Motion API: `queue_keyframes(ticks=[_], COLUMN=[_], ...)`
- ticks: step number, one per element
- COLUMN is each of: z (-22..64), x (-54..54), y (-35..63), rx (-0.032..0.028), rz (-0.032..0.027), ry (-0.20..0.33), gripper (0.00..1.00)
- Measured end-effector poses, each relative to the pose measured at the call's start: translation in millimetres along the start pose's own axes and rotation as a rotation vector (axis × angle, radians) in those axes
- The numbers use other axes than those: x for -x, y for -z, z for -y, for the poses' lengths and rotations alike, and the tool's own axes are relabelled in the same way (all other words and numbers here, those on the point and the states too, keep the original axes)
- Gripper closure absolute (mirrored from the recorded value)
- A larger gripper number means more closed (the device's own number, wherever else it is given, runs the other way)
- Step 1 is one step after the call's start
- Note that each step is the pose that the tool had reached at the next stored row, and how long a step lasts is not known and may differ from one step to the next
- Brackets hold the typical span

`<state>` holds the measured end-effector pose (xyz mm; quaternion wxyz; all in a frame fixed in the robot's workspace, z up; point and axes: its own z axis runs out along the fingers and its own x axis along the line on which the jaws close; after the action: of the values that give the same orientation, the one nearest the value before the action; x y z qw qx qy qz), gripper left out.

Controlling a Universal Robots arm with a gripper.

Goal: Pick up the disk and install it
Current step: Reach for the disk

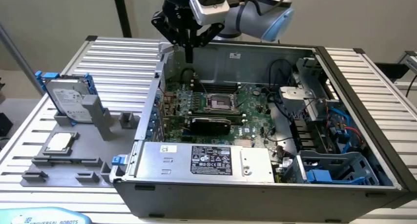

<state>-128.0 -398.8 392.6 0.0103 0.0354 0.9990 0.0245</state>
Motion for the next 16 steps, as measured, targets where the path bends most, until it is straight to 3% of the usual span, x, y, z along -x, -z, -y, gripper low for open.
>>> queue_keyframes(ticks=[16], z=[-3.4], x=[-72.6], y=[-2.6], rx=[0.0003], rz=[0.0], ry=[0.0], gripper=[0.89])
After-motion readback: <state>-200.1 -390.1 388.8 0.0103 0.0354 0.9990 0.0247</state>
